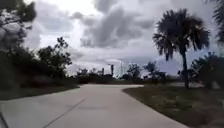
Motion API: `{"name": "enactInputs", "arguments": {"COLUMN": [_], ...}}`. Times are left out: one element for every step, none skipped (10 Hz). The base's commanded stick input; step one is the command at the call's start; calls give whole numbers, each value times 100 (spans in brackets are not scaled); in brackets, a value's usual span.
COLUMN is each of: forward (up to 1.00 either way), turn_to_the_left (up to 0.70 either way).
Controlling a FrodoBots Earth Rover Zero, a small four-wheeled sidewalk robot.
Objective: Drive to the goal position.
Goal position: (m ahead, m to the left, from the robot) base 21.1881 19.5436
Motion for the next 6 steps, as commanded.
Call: {"name": "enactInputs", "arguments": {"forward": [85, 85, 85, 85, 85, 85], "turn_to_the_left": [0, 0, 0, 0, 0, 0]}}
